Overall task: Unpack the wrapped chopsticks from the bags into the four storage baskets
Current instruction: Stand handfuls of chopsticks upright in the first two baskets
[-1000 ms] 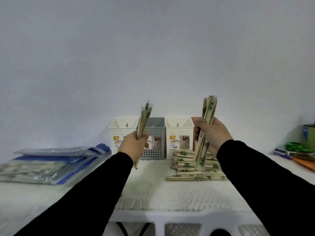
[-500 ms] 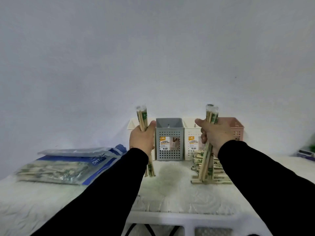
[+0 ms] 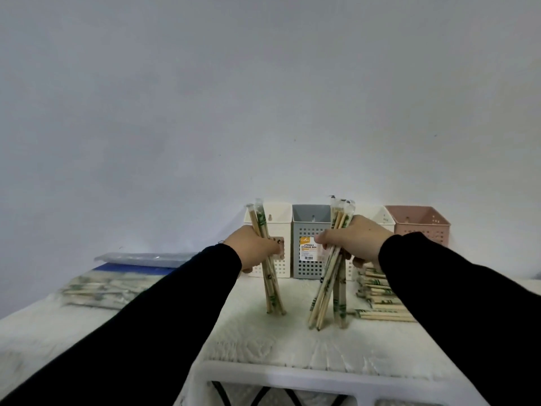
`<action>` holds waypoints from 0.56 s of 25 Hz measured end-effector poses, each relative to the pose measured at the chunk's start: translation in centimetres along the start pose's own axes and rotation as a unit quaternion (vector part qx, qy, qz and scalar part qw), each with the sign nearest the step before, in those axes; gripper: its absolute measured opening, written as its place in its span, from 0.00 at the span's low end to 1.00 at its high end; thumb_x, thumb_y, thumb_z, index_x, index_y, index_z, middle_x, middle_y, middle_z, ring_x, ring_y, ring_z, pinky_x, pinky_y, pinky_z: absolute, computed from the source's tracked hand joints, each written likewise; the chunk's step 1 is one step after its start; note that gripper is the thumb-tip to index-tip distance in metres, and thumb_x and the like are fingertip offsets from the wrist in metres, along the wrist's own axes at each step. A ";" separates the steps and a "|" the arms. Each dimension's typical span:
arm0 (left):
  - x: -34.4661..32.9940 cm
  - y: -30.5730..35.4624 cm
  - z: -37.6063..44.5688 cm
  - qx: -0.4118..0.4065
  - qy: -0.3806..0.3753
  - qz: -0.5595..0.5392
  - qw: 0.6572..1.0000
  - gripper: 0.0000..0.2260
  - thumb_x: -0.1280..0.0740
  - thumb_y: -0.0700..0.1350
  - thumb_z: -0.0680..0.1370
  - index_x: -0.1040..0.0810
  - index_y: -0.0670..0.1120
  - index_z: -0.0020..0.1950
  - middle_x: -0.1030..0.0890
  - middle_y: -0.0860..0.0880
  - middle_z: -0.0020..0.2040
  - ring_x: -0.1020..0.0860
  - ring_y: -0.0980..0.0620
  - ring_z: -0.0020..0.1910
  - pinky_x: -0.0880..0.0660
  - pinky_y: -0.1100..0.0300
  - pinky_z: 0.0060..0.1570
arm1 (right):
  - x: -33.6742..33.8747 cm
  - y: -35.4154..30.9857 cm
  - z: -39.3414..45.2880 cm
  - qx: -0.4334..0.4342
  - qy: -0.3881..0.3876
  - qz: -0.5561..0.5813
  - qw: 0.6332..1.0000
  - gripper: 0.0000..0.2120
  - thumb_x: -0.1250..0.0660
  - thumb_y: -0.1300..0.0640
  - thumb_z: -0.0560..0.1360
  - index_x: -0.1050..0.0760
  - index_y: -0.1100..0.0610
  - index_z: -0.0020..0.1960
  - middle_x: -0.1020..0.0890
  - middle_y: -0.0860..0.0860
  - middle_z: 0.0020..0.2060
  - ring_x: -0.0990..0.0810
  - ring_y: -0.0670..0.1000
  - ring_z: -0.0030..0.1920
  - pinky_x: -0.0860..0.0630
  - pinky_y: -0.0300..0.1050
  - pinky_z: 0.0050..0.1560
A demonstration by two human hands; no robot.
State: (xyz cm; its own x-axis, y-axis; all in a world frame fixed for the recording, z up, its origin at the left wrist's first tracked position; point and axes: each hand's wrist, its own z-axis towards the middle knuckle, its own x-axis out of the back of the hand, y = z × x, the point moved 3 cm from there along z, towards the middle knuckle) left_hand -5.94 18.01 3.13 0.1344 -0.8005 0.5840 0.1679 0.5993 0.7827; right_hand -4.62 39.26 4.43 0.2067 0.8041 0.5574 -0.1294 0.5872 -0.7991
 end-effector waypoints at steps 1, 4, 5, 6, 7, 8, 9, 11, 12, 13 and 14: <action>0.3 0.0 0.1 0.008 -0.023 0.028 0.999 0.07 0.29 0.46 0.73 0.22 0.43 0.42 0.26 0.46 0.32 0.30 0.51 0.27 0.31 0.62 0.27 | 0.1 -0.4 0.0 -0.007 -0.017 -0.024 1.000 0.20 0.25 0.47 0.66 0.22 0.64 0.41 0.24 0.57 0.28 0.27 0.55 0.28 0.30 0.42 0.28; 1.2 0.1 0.7 0.011 -0.043 0.035 0.998 0.08 0.30 0.44 0.75 0.20 0.39 0.43 0.22 0.46 0.29 0.27 0.53 0.22 0.27 0.64 0.25 | -0.3 -1.6 0.4 -0.025 -0.033 -0.028 0.999 0.17 0.26 0.54 0.69 0.22 0.68 0.46 0.20 0.60 0.28 0.24 0.55 0.23 0.23 0.43 0.28; 1.8 0.4 1.2 0.006 -0.033 0.029 0.999 0.08 0.29 0.43 0.75 0.20 0.39 0.42 0.20 0.45 0.29 0.24 0.53 0.22 0.24 0.63 0.27 | -0.1 -2.1 0.9 -0.023 -0.027 -0.010 0.999 0.15 0.26 0.56 0.70 0.22 0.68 0.46 0.19 0.60 0.29 0.23 0.55 0.23 0.21 0.44 0.29; 2.7 0.7 2.0 -0.002 -0.016 0.017 1.000 0.08 0.29 0.43 0.75 0.20 0.38 0.43 0.18 0.44 0.30 0.22 0.52 0.24 0.20 0.61 0.31 | 0.2 -2.6 1.7 -0.013 -0.013 0.022 1.000 0.14 0.27 0.58 0.70 0.23 0.69 0.46 0.18 0.61 0.30 0.22 0.55 0.23 0.20 0.45 0.30; 3.8 1.0 3.0 -0.012 0.010 -0.003 1.000 0.08 0.28 0.43 0.75 0.20 0.38 0.43 0.17 0.43 0.33 0.20 0.51 0.26 0.18 0.57 0.36 | 0.6 -3.4 2.6 0.003 0.010 0.065 0.998 0.13 0.27 0.58 0.70 0.23 0.69 0.46 0.17 0.61 0.32 0.21 0.55 0.25 0.19 0.45 0.31; 5.2 1.6 4.1 -0.025 0.043 -0.027 0.998 0.08 0.28 0.43 0.74 0.20 0.37 0.44 0.17 0.41 0.34 0.20 0.49 0.28 0.17 0.54 0.39 | 1.2 -4.2 3.7 0.024 0.044 0.115 0.992 0.13 0.27 0.58 0.71 0.22 0.69 0.45 0.17 0.62 0.34 0.20 0.56 0.26 0.19 0.45 0.30; 6.6 2.3 5.1 -0.042 0.082 -0.048 0.995 0.09 0.27 0.42 0.74 0.20 0.36 0.44 0.17 0.40 0.34 0.20 0.49 0.28 0.17 0.53 0.40 | 1.8 -5.0 4.7 0.050 0.083 0.167 0.981 0.13 0.27 0.58 0.71 0.22 0.68 0.45 0.17 0.62 0.36 0.20 0.56 0.27 0.19 0.44 0.29; 9.2 3.6 7.2 -0.081 0.162 -0.072 0.981 0.09 0.27 0.43 0.73 0.20 0.36 0.43 0.18 0.41 0.32 0.20 0.48 0.27 0.17 0.52 0.40 | 2.5 -6.7 7.0 0.102 0.150 0.249 0.951 0.11 0.27 0.57 0.71 0.22 0.66 0.44 0.19 0.60 0.35 0.20 0.54 0.27 0.20 0.42 0.28; 10.1 4.2 8.2 -0.098 0.189 -0.077 0.974 0.10 0.27 0.43 0.73 0.20 0.36 0.43 0.18 0.42 0.32 0.20 0.48 0.27 0.17 0.51 0.40 | 2.4 -7.4 8.0 0.124 0.169 0.278 0.938 0.10 0.27 0.57 0.71 0.22 0.64 0.42 0.20 0.58 0.34 0.21 0.53 0.26 0.20 0.41 0.28; 10.6 4.5 9.3 -0.111 0.206 -0.080 0.969 0.10 0.28 0.44 0.73 0.20 0.37 0.44 0.18 0.42 0.31 0.20 0.48 0.27 0.17 0.52 0.40 | 2.2 -7.9 9.1 0.140 0.177 0.296 0.928 0.09 0.27 0.57 0.72 0.23 0.62 0.41 0.21 0.57 0.33 0.21 0.53 0.26 0.20 0.41 0.28; 10.7 4.6 10.2 -0.116 0.211 -0.076 0.967 0.10 0.28 0.44 0.73 0.20 0.37 0.45 0.18 0.43 0.31 0.20 0.48 0.27 0.17 0.52 0.40 | 1.7 -8.3 10.0 0.148 0.180 0.303 0.924 0.09 0.27 0.57 0.72 0.24 0.61 0.39 0.22 0.56 0.32 0.21 0.53 0.27 0.20 0.41 0.29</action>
State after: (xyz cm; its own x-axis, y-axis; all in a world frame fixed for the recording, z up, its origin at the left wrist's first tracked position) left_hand -13.71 12.17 15.19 0.4699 -0.8348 0.2869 0.4260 0.4991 0.7546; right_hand -12.93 36.72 14.29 0.3118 0.9418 -0.1255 -0.5762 0.0824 -0.8131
